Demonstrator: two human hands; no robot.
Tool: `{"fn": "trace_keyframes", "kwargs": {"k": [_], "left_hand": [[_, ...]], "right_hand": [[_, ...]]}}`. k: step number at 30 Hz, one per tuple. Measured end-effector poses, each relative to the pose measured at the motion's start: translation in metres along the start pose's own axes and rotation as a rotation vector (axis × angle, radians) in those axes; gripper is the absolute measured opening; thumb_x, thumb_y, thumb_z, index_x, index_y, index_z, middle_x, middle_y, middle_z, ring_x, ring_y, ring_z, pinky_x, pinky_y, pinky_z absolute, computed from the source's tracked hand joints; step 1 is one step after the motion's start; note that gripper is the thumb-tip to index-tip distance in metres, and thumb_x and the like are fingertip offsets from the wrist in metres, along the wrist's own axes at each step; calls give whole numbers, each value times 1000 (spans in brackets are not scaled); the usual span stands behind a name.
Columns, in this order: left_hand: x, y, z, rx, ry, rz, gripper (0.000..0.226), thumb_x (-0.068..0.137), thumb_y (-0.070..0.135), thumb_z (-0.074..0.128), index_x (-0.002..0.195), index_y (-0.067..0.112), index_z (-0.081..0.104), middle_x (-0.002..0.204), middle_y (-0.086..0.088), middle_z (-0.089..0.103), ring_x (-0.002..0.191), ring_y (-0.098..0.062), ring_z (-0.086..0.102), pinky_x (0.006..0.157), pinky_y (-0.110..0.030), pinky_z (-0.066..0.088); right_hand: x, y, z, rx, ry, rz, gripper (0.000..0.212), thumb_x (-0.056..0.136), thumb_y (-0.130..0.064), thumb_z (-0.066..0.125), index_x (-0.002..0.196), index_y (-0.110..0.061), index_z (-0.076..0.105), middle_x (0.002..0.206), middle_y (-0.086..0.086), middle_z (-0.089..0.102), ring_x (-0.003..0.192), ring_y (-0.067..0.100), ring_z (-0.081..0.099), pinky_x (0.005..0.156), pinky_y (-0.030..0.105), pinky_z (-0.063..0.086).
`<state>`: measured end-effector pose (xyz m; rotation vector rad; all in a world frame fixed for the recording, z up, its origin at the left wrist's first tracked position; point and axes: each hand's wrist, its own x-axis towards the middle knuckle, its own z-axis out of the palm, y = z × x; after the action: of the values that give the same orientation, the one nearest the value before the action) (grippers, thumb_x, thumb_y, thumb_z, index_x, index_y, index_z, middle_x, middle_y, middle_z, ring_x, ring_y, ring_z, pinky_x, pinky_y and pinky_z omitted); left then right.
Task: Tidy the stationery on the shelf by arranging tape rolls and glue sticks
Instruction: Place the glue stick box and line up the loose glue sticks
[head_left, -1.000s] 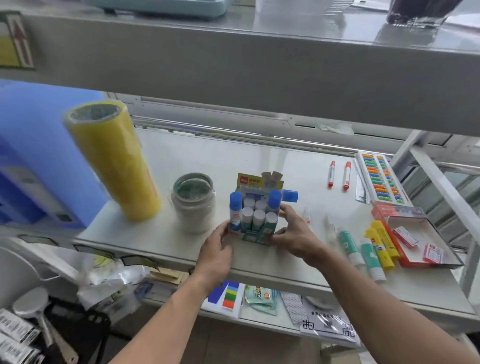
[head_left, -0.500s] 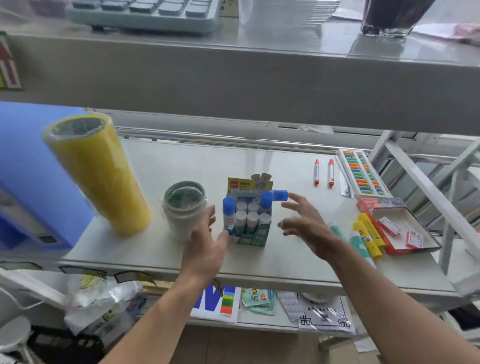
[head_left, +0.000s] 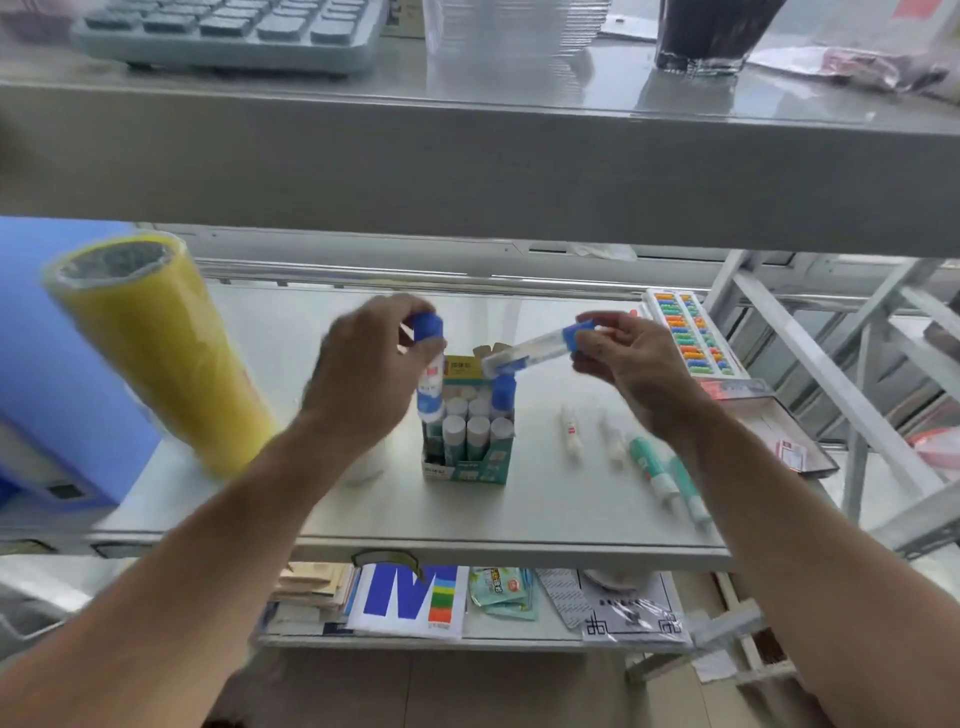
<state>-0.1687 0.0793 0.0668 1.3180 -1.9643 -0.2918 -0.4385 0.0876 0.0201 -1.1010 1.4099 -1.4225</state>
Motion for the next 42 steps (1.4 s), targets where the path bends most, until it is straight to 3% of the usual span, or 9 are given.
{"fn": "trace_keyframes", "kwargs": {"k": [3, 7, 11, 16, 23, 29, 33, 37, 42], "left_hand": [[29, 47, -28, 27, 8, 87, 22, 92, 28, 66, 109, 15, 69, 92, 2, 67, 79, -18, 63, 71, -26, 46], [68, 91, 12, 342, -398, 99, 42, 105, 32, 38, 140, 13, 51, 141, -12, 52, 126, -30, 50, 100, -35, 39], [89, 110, 84, 347, -485, 113, 23, 95, 19, 57, 116, 11, 61, 114, -6, 62, 109, -30, 58, 90, -34, 46], [96, 96, 135, 465, -506, 79, 17, 75, 1, 68, 90, 8, 66, 97, -14, 70, 86, -33, 66, 64, -36, 50], [92, 84, 163, 500, -533, 3, 18, 79, -1, 63, 87, 12, 52, 102, -14, 64, 79, -30, 55, 64, -34, 42], [93, 82, 162, 513, -569, -64, 19, 83, 2, 63, 93, 11, 50, 103, -11, 61, 79, -25, 53, 56, -30, 36], [92, 80, 155, 536, -624, -76, 41, 80, 16, 76, 115, 8, 56, 112, -11, 61, 93, -28, 58, 68, -33, 46], [85, 78, 128, 265, -524, -91, 58, 78, 26, 80, 129, 11, 56, 122, -6, 63, 108, -27, 59, 90, -39, 51], [39, 63, 75, -24, -162, -131, 28, 80, 25, 78, 106, 22, 70, 94, 11, 71, 80, -5, 69, 81, -35, 57]], "right_hand": [[12, -37, -35, -209, 139, -150, 11, 90, -10, 73, 101, -9, 73, 87, 13, 69, 62, 13, 67, 69, 30, 62], [34, -51, -62, -641, 161, -205, 17, 85, -17, 76, 96, -5, 72, 71, 4, 69, 60, 17, 65, 65, 26, 56], [59, -27, -66, -1054, 59, -211, 19, 79, -27, 75, 87, -10, 76, 69, 5, 68, 65, 27, 64, 56, 30, 43], [79, 4, -63, -1063, -27, -161, 23, 81, -25, 77, 96, -8, 77, 92, 10, 74, 81, 26, 66, 69, 32, 51], [85, 25, -60, -1105, -113, -118, 26, 86, -25, 76, 103, -6, 74, 99, 10, 72, 85, 26, 66, 80, 42, 60], [86, 23, -62, -1154, -182, -106, 32, 83, -31, 78, 102, -6, 70, 98, 9, 69, 87, 26, 64, 80, 43, 58], [78, 15, -68, -1182, -198, -39, 50, 83, -36, 79, 117, -4, 64, 108, 12, 69, 96, 30, 65, 86, 49, 57], [37, 11, -92, -1122, -19, -98, 46, 86, -28, 76, 121, -1, 62, 105, 13, 71, 91, 26, 66, 84, 44, 58], [-24, 42, -100, -1274, -116, 66, 39, 83, -32, 72, 112, -8, 67, 103, 11, 73, 89, 27, 69, 81, 37, 58]]}}
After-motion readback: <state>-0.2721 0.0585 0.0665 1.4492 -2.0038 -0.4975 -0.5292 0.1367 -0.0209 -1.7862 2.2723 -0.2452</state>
